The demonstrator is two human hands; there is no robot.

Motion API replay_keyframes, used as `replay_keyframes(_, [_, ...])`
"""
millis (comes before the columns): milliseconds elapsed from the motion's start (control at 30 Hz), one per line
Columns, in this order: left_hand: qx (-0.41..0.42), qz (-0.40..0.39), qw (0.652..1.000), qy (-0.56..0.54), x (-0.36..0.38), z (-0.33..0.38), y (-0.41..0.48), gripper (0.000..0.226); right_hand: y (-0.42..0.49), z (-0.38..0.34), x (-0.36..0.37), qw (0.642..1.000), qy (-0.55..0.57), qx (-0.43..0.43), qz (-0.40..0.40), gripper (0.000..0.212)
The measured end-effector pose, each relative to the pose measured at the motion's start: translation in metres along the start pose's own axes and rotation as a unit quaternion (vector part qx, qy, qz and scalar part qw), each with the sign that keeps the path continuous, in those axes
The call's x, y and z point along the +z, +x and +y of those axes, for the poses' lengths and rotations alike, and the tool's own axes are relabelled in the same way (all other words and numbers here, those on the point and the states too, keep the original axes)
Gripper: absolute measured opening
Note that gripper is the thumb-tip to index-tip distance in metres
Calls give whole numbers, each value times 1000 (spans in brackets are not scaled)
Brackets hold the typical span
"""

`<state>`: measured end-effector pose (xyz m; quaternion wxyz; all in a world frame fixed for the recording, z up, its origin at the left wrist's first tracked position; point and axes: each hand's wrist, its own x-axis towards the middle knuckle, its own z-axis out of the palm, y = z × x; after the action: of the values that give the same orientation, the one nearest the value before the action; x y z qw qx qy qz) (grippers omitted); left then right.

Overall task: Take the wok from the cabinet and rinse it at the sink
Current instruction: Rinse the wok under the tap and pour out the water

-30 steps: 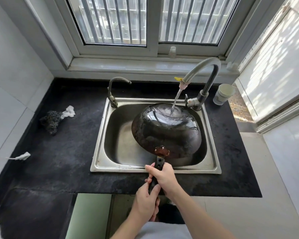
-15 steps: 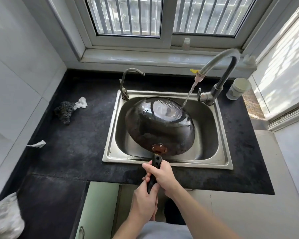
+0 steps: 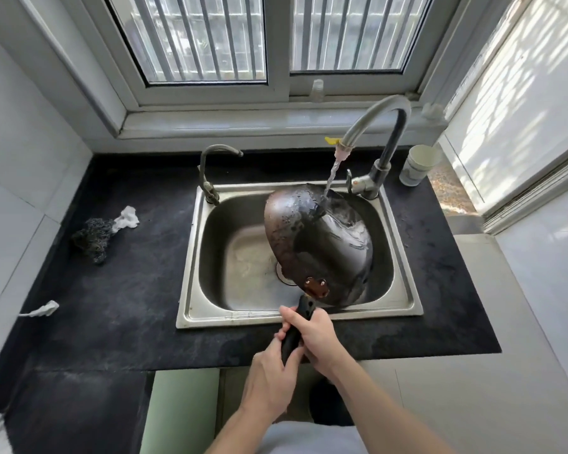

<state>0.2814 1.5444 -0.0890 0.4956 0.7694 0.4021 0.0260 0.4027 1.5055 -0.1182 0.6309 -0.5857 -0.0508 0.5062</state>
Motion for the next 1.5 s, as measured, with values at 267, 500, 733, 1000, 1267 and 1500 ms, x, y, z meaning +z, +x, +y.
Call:
replay_keyframes(267, [17, 14, 999, 38, 6, 13, 9, 46, 4, -10, -12, 998, 68, 20, -6, 21])
replay_keyframes(500, [28, 32, 997, 57, 9, 22, 5, 43, 4, -12, -14, 994, 104, 29, -11, 24])
replay_keyframes(733, [3, 31, 996, 81, 12, 24, 2, 37, 3, -9, -16, 989, 141, 44, -14, 29])
replay_keyframes(1000, [10, 39, 994, 103, 18, 36, 1, 25, -4, -17, -16, 979, 199, 42, -12, 36])
replay_keyframes(1267, [25, 63, 992, 110, 20, 41, 0, 26, -6, -18, -20, 976, 214, 46, -15, 33])
replay_keyframes(1500, [-8, 28, 999, 41, 10, 22, -2, 24, -7, -11, -10, 991, 127, 25, -23, 30])
